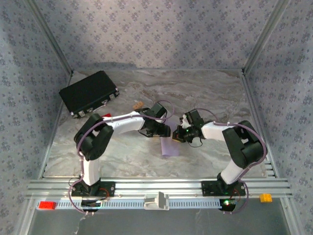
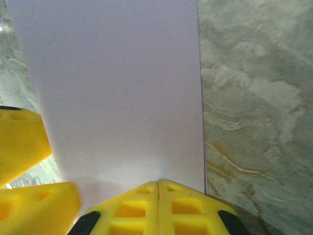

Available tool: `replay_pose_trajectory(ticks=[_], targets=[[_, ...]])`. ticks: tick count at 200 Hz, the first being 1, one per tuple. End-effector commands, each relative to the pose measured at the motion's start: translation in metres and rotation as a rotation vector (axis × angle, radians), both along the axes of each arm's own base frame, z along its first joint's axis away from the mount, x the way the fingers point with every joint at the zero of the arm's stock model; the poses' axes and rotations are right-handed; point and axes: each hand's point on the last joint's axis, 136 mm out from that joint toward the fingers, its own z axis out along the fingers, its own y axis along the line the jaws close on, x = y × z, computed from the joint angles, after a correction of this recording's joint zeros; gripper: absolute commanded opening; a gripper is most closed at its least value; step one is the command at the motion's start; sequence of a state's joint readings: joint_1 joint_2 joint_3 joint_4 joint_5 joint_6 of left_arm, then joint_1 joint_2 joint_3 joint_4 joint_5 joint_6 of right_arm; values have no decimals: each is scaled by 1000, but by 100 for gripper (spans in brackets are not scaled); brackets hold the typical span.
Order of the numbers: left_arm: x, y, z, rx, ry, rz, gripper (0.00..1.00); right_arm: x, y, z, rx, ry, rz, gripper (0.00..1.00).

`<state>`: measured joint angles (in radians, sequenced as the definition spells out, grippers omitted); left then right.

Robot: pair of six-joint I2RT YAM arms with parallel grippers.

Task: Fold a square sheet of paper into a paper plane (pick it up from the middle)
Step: Hold the square sheet of paper at the center of the table, then first fold the square sheet of paper in half at the center of the table.

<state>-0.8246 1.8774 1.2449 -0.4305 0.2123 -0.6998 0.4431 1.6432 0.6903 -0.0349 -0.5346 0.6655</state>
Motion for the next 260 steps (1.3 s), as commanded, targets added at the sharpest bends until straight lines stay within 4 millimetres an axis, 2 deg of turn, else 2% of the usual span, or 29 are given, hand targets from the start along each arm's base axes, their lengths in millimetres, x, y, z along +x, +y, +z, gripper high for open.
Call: replay_pose_trajectory(ticks=[1,10,39,64,123,191,244,260], targets=[[11,-6,42,-126,-84,15,57,-23,-41,-37,-197,118,-53,0],[11,-8,46,-182,-73,21,51,-22,-42,-37,-197,120,-57,0],[9,-22,49,-376,-3,15,21,-21,-42,-37,-194,122,-59,0],[5,-30,39,-446,62,2,0,-21,-43,-37,-197,121,-60,0],[0,-33,13,-482,140,21,0,-23,-44,-38,-198,120,-60,0],[-3,-12,-16,-427,144,46,0,-24,-44,-40,-200,121,-59,0],[-11,8,-51,-385,183,83,0,-27,-44,-43,-205,128,-62,0],[-11,14,-54,-359,177,94,0,-28,-44,-44,-208,130,-61,0]])
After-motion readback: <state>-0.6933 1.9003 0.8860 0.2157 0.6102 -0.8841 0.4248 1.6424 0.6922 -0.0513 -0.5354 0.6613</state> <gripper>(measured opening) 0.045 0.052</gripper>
